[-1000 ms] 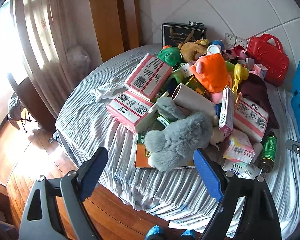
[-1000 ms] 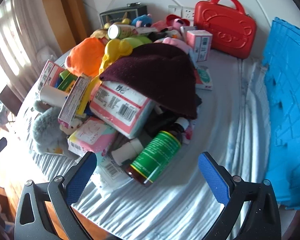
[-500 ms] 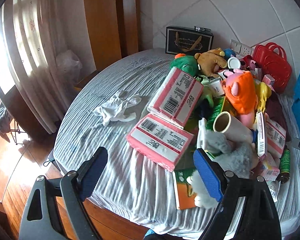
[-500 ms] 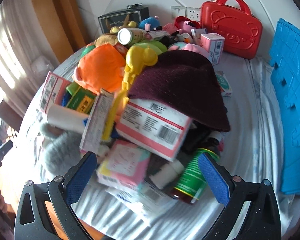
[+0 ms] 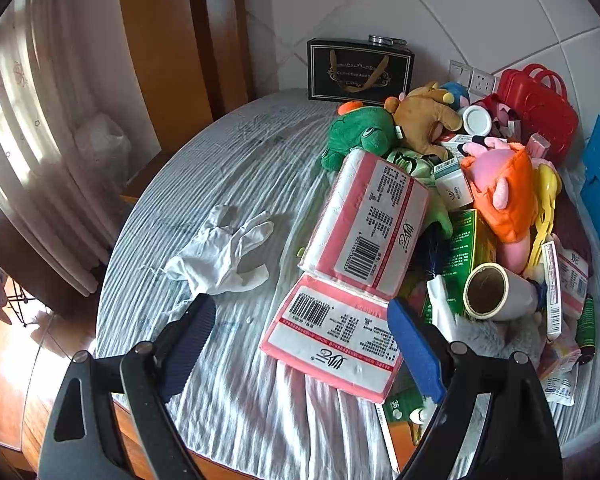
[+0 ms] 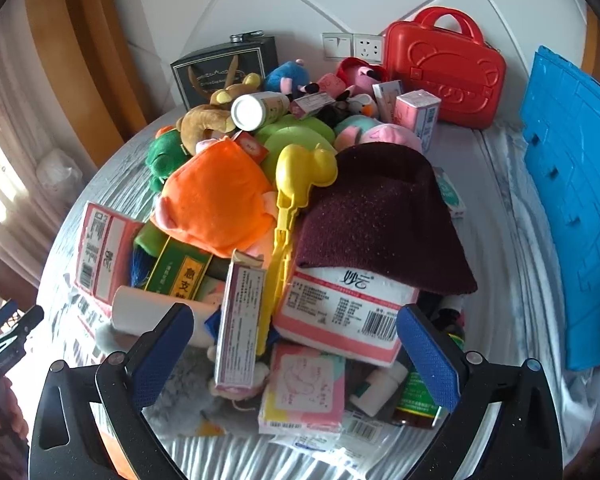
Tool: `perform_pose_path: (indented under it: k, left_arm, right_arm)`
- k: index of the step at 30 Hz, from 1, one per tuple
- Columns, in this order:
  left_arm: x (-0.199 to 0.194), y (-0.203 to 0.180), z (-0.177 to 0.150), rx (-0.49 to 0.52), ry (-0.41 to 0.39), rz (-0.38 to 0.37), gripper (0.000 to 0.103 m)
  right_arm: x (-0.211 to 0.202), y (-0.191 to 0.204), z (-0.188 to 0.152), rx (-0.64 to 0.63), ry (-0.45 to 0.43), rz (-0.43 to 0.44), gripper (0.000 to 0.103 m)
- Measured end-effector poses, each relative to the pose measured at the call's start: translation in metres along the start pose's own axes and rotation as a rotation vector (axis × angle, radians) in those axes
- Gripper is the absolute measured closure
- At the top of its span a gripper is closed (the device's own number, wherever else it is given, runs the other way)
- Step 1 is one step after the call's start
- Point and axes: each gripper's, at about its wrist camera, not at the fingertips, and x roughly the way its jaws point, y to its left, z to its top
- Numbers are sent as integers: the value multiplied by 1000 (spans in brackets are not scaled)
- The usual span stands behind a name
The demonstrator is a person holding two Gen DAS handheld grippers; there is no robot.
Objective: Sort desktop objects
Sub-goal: 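Grasp a tissue pack with the left tool while the right tool grasps a white box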
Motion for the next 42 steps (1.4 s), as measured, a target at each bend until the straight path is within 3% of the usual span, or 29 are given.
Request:
perform_pose_path:
  k: [9,13,16,18,21,22,24,30,34,38,42]
  left_arm:
    - [44,-44,39,157,30,-67,15]
    - [75,-63,45,254,80,-44,15]
    - [97,-62,49,252,133,-80,14]
    - [106,-61,51,250,144,-96,8]
    - [117,-63,53,266,157,-117,10]
    - [118,-61,53,261,156,-136,22]
    - [117,-56,56,242,153,-156,29]
    - [83,-44,78,216,49,-189,30]
    - [65,-47,88,208,0,-220,30]
    - [56,-53,83,228,-15,-233,30]
    - [47,-58,71,259,-21,-228,30]
  right_arm:
    - [26,-3,0,28,54,-12,0]
    - [27,-4,-2,87,60,-49,0]
    - [30,0,-3,103,71,-77,0]
    - [30,2,-3,111,74,-87,0]
    - [32,6,3,114,69,-101,0]
    - [33,8,6,113,69,-100,0]
    - [36,13,13,113,66,-97,0]
    - [39,23,29,93,45,-96,0]
    - [42,19,29,96,75,-102,1]
    - [51,28,18,64,131,-98,29]
    - [58,30,2,66,171,-64,33]
